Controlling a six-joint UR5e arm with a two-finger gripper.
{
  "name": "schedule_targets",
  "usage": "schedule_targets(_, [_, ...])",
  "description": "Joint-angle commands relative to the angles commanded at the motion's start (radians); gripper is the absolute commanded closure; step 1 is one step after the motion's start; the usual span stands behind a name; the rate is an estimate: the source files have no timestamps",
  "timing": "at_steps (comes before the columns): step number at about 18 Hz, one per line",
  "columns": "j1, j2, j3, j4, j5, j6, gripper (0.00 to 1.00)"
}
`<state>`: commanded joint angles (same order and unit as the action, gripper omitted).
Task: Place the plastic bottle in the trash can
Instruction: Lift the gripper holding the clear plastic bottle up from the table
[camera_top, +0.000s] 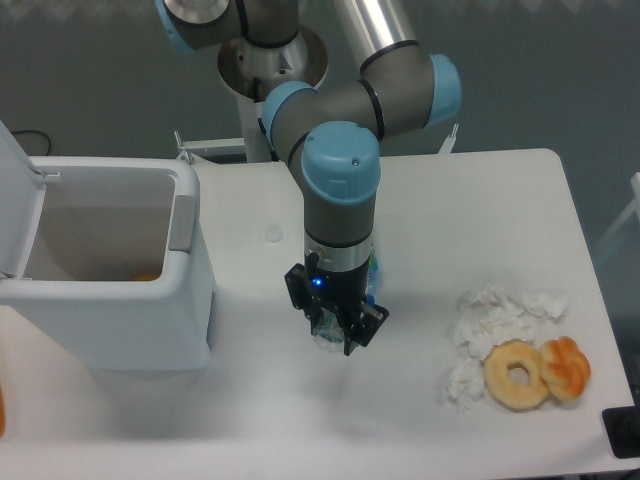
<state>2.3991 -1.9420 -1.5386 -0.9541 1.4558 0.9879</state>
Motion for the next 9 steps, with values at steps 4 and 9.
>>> schedule_targets(4, [0.0,0.0,0.023,0.002,-0.005,-0.027,0.43])
schedule_targets(9, [0.005,0.031,0.058,0.003,-0.029,-0.097,0.43])
